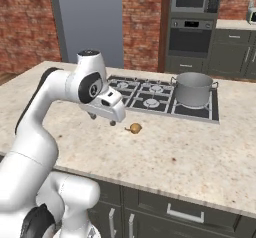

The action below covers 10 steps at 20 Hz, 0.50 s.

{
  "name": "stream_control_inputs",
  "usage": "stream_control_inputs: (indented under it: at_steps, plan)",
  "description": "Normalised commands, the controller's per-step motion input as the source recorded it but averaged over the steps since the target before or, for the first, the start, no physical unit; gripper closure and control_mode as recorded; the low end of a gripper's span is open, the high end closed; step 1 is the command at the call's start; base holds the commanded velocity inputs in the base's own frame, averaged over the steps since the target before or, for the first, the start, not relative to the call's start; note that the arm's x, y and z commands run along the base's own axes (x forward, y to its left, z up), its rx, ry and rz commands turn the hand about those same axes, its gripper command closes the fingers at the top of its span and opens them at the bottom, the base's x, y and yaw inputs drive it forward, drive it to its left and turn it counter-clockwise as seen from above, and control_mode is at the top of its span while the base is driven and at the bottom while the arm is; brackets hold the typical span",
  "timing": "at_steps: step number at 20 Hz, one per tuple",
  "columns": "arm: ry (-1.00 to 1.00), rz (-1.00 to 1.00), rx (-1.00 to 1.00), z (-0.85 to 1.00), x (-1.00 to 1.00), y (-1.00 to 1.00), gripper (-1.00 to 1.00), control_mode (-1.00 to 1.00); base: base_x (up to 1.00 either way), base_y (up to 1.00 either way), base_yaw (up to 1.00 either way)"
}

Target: Turn on the burner for the pot on the stove. Wait thirty seconds for the pot to heat up. Then add the onion to the pot.

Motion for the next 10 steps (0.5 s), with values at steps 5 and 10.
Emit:
stream_control_inputs:
  at_steps: [5, 10]
  plan:
    - [0.0, -0.02, 0.0, -0.15, 1.0, -0.1, -1.0, -1.0, 0.0, 0.0, 0.0]
    - [0.03, -0.01, 0.0, -0.12, 0.92, -0.27, -1.0, -1.0, 0.0, 0.0, 0.0]
